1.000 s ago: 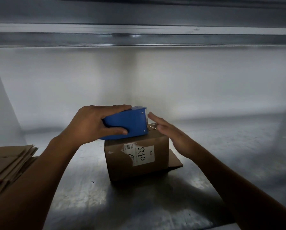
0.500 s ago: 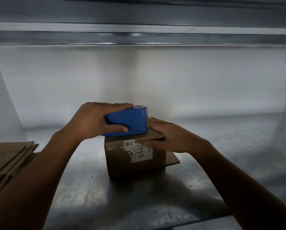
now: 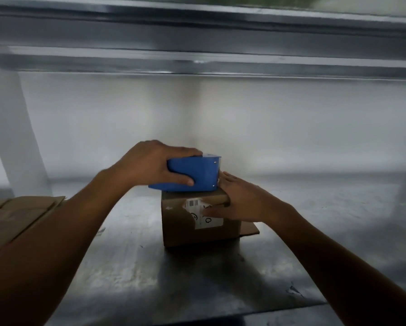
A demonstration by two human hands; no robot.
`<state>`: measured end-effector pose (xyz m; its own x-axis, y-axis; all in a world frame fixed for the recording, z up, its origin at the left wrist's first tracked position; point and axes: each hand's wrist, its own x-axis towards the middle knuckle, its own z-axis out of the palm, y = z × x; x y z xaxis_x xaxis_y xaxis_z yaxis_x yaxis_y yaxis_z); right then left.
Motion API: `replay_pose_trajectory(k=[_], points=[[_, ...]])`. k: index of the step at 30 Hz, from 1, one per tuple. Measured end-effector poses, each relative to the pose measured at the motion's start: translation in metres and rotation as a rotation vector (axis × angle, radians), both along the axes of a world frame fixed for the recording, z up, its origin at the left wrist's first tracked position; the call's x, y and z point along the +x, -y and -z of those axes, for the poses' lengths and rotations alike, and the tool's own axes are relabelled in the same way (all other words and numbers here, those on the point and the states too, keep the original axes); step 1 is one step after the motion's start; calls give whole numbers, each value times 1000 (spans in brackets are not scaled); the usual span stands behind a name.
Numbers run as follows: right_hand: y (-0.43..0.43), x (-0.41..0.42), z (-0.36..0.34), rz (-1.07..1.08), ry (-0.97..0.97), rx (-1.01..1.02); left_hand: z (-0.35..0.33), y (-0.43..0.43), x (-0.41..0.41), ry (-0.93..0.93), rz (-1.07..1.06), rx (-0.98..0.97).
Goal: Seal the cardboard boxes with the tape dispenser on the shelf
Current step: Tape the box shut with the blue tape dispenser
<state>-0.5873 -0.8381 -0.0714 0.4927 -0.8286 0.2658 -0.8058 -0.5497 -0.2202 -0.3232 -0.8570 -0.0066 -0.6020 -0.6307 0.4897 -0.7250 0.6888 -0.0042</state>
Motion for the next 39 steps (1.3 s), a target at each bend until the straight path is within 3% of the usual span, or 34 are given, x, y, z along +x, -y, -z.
replay_pose_trajectory(k=[5,11,18,23,29,33,39], points=[[1,-1,2,151,-188,74,-27,-8,17,45,24,111],[-1,-4,2,145,-185,16,-49,-12,81,3,58,288],[-1,-4,2,145,-133,34,-27,-20,106,-77,18,414],[-5,1,-21,98,-154,126,-23,-29,103,-100,-11,378],[-20,45,-34,-69,-160,-6,-23,-32,101,-111,-21,354],[-18,72,-26,-48,-226,31,-14,-30,105,-187,-59,354],[-17,71,-8,-21,-266,-84,0,-30,107,-143,-103,360]])
